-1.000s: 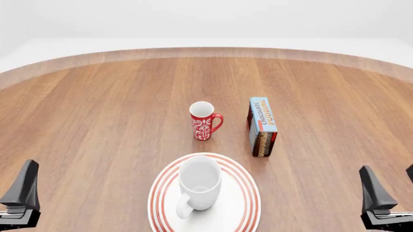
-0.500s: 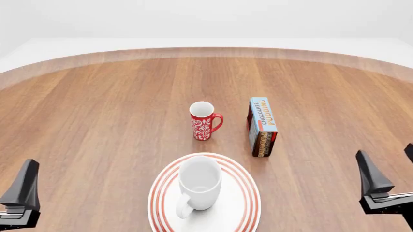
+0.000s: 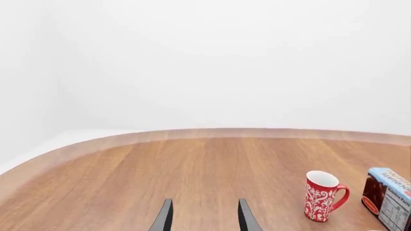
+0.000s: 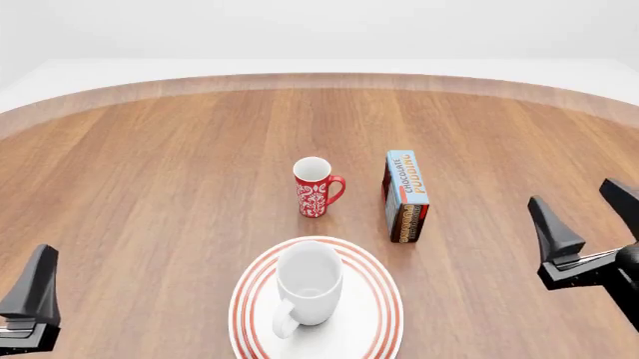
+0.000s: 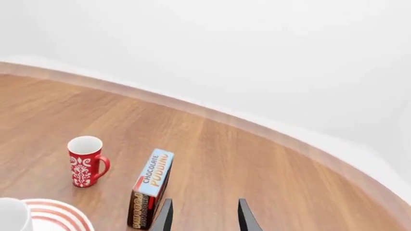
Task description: Pick up the white mug and put it on the plate, and put the chocolate pudding to the right of the plate.
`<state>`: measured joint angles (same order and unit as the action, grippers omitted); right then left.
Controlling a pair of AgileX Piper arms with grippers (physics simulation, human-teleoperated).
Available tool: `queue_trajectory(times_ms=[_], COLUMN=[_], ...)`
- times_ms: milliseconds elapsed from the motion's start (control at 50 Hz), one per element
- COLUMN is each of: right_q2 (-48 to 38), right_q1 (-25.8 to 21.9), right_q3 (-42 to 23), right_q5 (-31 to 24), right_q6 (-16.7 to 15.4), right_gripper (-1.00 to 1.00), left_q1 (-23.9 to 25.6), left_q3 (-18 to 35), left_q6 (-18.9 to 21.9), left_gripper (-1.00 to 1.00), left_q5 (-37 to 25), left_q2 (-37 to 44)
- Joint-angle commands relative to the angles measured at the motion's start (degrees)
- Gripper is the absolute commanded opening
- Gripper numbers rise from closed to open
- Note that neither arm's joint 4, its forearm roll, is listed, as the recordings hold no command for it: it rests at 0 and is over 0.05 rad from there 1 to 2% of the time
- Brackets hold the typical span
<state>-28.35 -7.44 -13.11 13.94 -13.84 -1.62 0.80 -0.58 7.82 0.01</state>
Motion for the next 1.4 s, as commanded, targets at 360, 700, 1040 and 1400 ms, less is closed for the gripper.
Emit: queue_trajectory(times_ms=[360, 700, 1040, 1400], right_q2=[-16.84, -26.23, -30.81, -38.16], right_q1=[-5.06, -5.63, -6.59, -7.28], right_q3=[-9.21, -16.54, -22.85, -29.8], right_q5=[5.2, 2.75, -1.71, -4.33], right_q6=[-2.52, -1.38, 1.26, 4.09], right_gripper=[1.0, 1.0, 1.0, 1.0], left_q1=[-0.46, -0.42, -0.35, -0.81], left_q3=[0.01, -0.06, -0.1, -0.13], left_q6=[-0.88, -1.09, -1.17, -1.5], left_gripper=[1.0, 1.0, 1.0, 1.0], left_q5=[0.19, 0.14, 0.25, 0.33], left_q2=[0.0, 0.0, 0.0, 0.0])
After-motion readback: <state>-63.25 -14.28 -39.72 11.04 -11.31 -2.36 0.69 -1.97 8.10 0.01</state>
